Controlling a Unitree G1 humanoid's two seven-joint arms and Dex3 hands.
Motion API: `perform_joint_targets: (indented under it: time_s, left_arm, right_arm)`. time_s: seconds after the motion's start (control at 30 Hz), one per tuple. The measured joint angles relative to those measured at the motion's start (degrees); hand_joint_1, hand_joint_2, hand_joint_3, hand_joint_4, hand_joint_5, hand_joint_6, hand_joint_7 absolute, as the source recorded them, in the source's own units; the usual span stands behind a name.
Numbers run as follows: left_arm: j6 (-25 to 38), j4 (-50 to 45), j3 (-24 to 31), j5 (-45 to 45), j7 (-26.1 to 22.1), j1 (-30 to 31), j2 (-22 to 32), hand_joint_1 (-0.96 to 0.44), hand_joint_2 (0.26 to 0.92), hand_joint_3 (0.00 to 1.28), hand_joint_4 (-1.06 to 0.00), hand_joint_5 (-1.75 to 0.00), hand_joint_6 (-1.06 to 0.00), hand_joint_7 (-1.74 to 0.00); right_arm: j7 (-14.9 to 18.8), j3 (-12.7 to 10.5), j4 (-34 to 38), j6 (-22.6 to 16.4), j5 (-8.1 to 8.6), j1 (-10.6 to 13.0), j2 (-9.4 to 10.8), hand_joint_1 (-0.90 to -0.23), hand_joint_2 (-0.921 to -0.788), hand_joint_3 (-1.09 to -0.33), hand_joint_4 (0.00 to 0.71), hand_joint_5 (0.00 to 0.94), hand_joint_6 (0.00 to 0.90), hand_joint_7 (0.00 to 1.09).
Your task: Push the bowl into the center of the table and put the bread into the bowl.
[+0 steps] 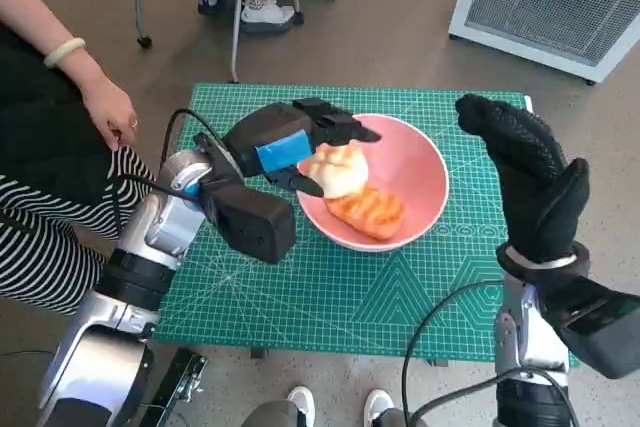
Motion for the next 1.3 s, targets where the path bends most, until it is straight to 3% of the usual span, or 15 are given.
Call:
perform_joint_targets:
  time_s: [0.13,0.23,0.47,0.73,1.07,1.13,1.3]
  left_arm:
    - [0.0,0.0,0.41,0.0,-0.07,0.0,-0.07,-0.26,0.834,0.01,-0.04,0.0,-0.21,0.0]
    - [-0.18,0.51,0.98,-1.06,-0.52,0.01,-0.38,-0.41,0.861,0.02,-0.01,0.0,-0.11,-0.01]
    - [0.6,1.44,6.47,-13.37,-5.93,0.93,-2.87,-0.48,0.897,0.03,0.0,0.0,-0.08,-0.01]
    - [2.98,-0.01,12.49,-24.8,-11.01,1.77,-4.59,-0.48,0.919,0.08,-0.04,-0.02,-0.16,-0.06]
    - [6.41,-7.04,18.22,-34.21,-10.89,6.07,-8.51,-0.54,0.921,0.21,-0.12,-0.04,-0.21,-0.11]
    - [6.66,-8.39,19.21,-35.84,-10.54,7.22,-9.77,-0.55,0.921,0.24,-0.14,-0.03,-0.1,-0.32]
    - [7.23,-12.13,21.75,-41.95,-10.16,10.42,-14.01,-0.55,0.921,0.28,-0.15,-0.03,-0.02,-0.5]
  right_arm:
    - [0.0,0.0,0.0,0.0,0.0,0.0,0.0,-0.691,-0.921,-0.675,0.162,0.001,0.077,0.43]
    - [-0.02,-0.01,-0.06,0.0,-0.01,0.03,0.0,-0.692,-0.921,-0.675,0.162,0.001,0.077,0.43]
    - [-0.38,-0.35,-0.49,0.01,-0.03,0.02,0.04,-0.692,-0.921,-0.674,0.162,0.001,0.076,0.43]
    - [-0.42,-0.78,-0.88,0.35,-0.01,-0.01,0.02,-0.692,-0.921,-0.675,0.162,0.0,0.07,0.43]
    - [-0.66,-1.12,-1.7,0.9,-0.02,-0.9,-0.07,-0.675,-0.921,-0.677,0.163,0.001,0.072,0.43]
    - [-0.89,-1.17,-1.88,1.14,-0.02,-1.33,-0.1,-0.669,-0.921,-0.677,0.164,0.001,0.071,0.43]
    - [-1.16,-1.26,-2.0,1.26,-0.05,-2.8,-0.23,-0.664,-0.921,-0.677,0.165,0.001,0.064,0.43]
